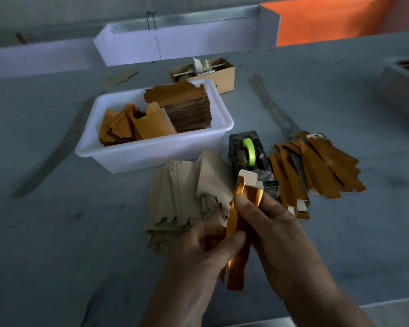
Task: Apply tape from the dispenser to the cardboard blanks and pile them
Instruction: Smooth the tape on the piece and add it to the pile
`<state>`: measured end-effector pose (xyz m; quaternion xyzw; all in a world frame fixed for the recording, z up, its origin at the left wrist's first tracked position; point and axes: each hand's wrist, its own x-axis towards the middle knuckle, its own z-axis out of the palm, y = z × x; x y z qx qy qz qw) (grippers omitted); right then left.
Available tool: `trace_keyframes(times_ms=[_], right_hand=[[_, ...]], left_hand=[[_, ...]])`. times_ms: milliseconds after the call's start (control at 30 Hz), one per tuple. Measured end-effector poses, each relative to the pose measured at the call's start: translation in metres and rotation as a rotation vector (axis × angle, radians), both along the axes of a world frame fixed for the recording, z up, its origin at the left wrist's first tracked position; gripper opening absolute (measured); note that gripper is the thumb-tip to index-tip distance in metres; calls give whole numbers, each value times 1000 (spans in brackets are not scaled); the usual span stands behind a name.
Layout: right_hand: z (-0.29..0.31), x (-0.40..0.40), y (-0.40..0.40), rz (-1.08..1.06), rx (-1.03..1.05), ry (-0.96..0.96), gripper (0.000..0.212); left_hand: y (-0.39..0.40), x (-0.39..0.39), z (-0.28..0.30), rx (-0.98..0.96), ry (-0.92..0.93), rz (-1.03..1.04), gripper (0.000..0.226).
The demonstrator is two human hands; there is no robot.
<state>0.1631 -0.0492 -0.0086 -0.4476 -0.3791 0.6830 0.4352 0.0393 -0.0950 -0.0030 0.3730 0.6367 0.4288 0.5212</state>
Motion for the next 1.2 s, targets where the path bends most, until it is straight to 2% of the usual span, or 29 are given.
trace_keyframes(times_ms=[67, 200, 400, 500, 600, 667, 700, 900, 1000, 1200], right_hand=[[-1, 1, 1, 15, -9, 33, 19], [-1, 1, 2, 21, -42, 87, 16], [-6, 0, 7, -18, -41, -11, 24], [0, 2, 9, -22, 64, -203, 30], [5, 18, 20, -194, 334, -598, 17], [8, 32, 35, -299, 407, -698, 5], [8, 37, 43, -299, 412, -720, 7], [0, 36, 67, -82, 250, -739, 7], [-3, 33, 69, -70, 245, -766, 8], [-2, 28, 71, -95, 256, -774, 16]], left_hand=[[3, 7, -2, 5, -31, -30, 47], [4, 10, -6, 95, -36, 25, 29], [8, 17, -12, 132, 115, 47, 31], [13, 17, -11, 69, 124, 53, 21], [22, 13, -8, 36, 3, 113, 12], [26, 12, -8, 26, -48, 138, 16], [28, 13, -7, 26, -48, 144, 17], [37, 22, -4, 84, -108, 185, 20], [41, 25, -6, 71, -171, 188, 20], [49, 29, -9, 53, -159, 180, 19]])
